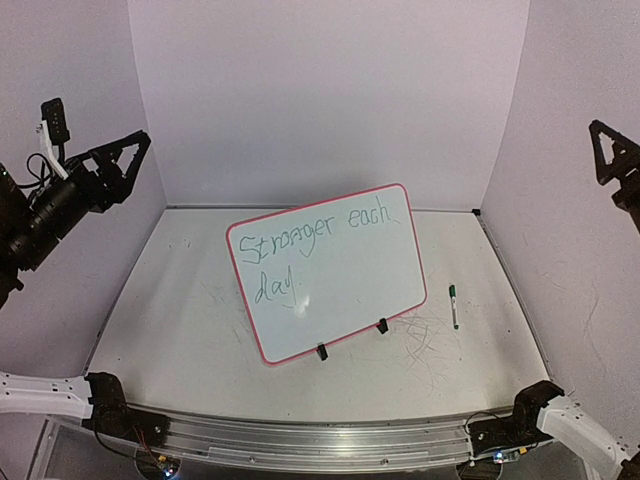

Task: Write a sentence on the whiteboard
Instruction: Reset both arms

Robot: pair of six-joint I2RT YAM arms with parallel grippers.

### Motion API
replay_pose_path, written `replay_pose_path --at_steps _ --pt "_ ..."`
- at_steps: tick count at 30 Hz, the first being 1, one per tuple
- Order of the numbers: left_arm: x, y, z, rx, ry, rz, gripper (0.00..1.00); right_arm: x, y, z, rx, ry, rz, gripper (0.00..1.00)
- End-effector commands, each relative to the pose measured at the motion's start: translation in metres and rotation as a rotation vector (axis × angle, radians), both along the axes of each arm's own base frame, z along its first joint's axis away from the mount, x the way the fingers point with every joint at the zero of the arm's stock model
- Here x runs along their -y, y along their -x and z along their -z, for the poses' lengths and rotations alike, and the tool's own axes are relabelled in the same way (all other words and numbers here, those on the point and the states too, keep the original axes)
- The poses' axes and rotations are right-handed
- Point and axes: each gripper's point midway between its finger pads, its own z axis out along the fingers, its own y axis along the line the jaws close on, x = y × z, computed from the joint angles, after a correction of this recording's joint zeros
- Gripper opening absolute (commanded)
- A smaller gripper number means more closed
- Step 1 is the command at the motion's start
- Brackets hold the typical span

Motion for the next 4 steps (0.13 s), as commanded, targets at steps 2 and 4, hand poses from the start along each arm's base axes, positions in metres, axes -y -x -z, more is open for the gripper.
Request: replay_pose_path --at_steps 2,4 --pt "-0.0097 0.0059 -0.02 0.032 0.059 -0.001 1.0 0.0007 -0.0119 0.0064 -0.052 -0.006 0.015 0.98" --pt "-0.0083 0.0058 -0.0195 0.032 0.055 0.003 0.99 0.0038 -0.0119 0.0077 -0.055 -0.013 0.031 0.98"
